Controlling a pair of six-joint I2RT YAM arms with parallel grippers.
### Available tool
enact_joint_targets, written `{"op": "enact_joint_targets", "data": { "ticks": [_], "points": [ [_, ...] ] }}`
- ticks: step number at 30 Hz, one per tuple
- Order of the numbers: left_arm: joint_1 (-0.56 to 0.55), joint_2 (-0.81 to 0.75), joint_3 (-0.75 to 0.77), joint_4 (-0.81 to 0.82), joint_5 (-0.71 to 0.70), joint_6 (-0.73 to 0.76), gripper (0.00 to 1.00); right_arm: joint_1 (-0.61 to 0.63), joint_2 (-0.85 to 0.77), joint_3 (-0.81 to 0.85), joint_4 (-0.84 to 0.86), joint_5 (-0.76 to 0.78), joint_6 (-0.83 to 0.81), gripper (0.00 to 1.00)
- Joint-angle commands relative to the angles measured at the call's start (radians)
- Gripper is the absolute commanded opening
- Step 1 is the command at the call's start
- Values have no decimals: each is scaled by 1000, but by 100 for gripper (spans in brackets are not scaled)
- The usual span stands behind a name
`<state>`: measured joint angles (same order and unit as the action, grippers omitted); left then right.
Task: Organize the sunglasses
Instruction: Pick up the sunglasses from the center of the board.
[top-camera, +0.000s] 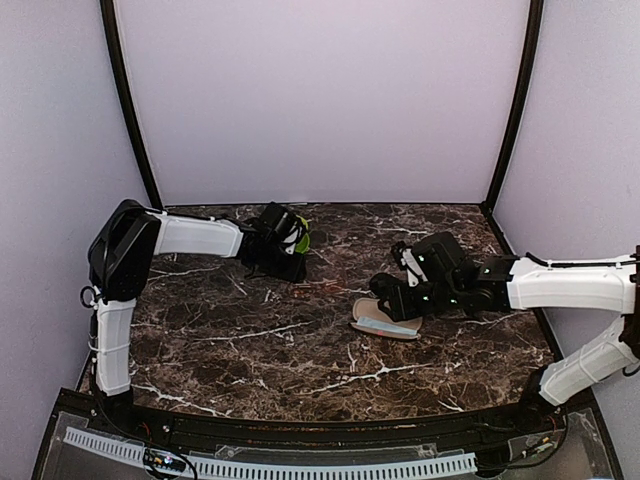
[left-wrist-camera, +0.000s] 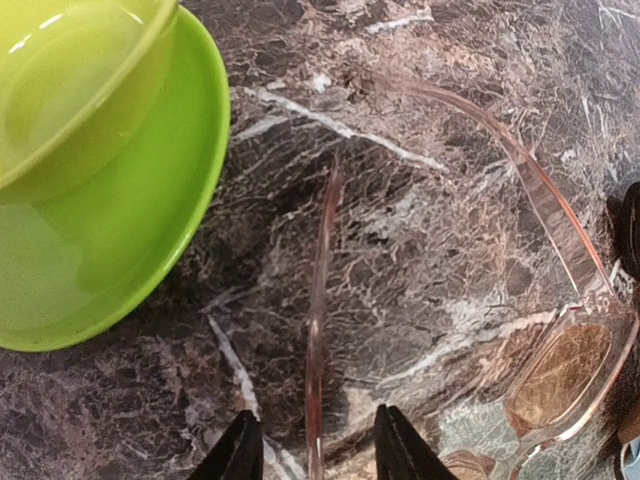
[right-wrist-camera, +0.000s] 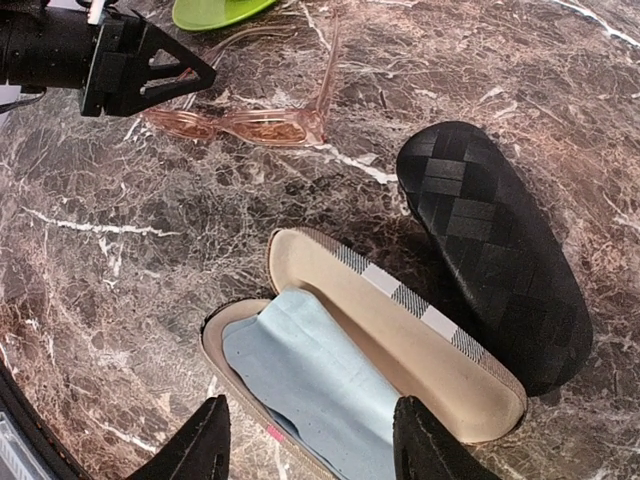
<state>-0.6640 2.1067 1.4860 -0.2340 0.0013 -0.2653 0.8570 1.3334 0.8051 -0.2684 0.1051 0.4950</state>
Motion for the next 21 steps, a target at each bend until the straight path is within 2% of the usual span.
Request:
{"op": "enact_joint_targets", "data": {
  "ticks": [1, 12, 21],
  "points": [
    [1, 9, 44, -48, 27, 24, 37, -6, -10, -25, 41, -11, 2, 56],
    [3, 33, 56, -35, 36, 31, 13, -6, -14, -36, 48, -15, 7, 56],
    [2, 19, 61, -50, 32, 34, 0, -5, -19, -18, 37, -14, -1, 56]
  ]
}}
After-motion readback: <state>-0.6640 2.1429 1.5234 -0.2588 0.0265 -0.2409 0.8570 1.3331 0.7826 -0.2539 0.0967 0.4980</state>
